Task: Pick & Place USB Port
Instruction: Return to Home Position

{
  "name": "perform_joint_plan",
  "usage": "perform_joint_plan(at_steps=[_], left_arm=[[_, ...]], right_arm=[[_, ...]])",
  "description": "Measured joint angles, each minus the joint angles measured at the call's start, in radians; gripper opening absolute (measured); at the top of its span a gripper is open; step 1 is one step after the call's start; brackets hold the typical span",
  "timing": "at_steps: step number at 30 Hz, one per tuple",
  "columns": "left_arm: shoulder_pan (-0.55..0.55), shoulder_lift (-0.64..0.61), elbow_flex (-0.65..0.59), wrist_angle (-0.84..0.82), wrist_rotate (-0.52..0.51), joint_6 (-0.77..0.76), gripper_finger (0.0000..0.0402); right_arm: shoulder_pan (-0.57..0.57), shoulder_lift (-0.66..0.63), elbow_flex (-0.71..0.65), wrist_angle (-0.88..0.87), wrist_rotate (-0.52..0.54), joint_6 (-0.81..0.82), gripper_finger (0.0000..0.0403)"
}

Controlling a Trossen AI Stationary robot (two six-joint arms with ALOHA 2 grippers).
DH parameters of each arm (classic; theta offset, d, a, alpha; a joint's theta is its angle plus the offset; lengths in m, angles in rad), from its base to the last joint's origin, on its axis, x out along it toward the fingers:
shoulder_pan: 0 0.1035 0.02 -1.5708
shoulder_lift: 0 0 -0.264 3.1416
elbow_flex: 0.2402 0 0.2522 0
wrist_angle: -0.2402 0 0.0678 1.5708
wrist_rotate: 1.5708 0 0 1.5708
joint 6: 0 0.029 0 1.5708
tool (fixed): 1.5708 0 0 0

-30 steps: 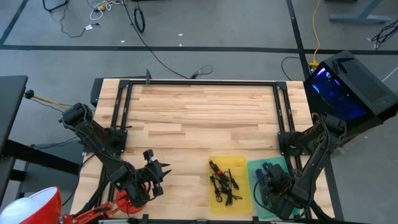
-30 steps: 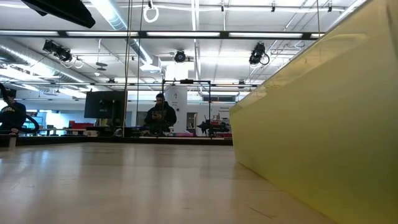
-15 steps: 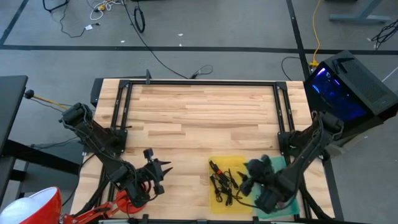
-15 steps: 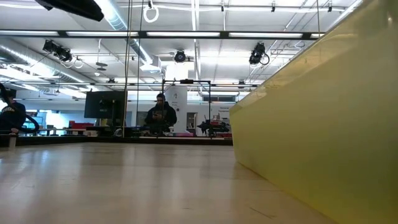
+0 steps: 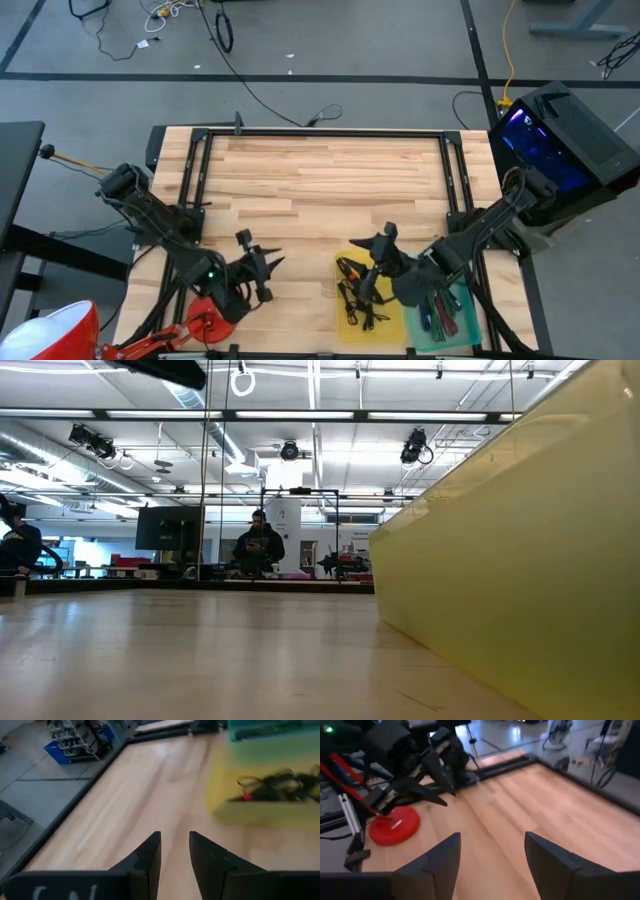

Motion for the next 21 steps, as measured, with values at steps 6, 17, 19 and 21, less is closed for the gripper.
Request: perform_joint_plan(at_steps=[6,17,19,21], left_arm=[[0.138,-0.07,-0.006,0.064,-0.013,0.177,0.0105],[0.5,-0.192,-0.046,0.328,0.335,0.547,0.0105],[0.547,-0.204,-0.055,0.378,0.407,0.604,0.0105],[0.58,-0.206,-0.051,0.391,0.427,0.63,0.0105]], right_arm=[[-0.106,-0.007,0.0,0.01,0.034,-0.108,0.0218],[-0.458,-0.005,-0.111,0.44,-0.439,-0.442,0.018],[-0.513,-0.005,-0.115,0.504,-0.489,-0.471,0.0172],[-0.559,-0.006,-0.114,0.528,-0.508,-0.505,0.0167]])
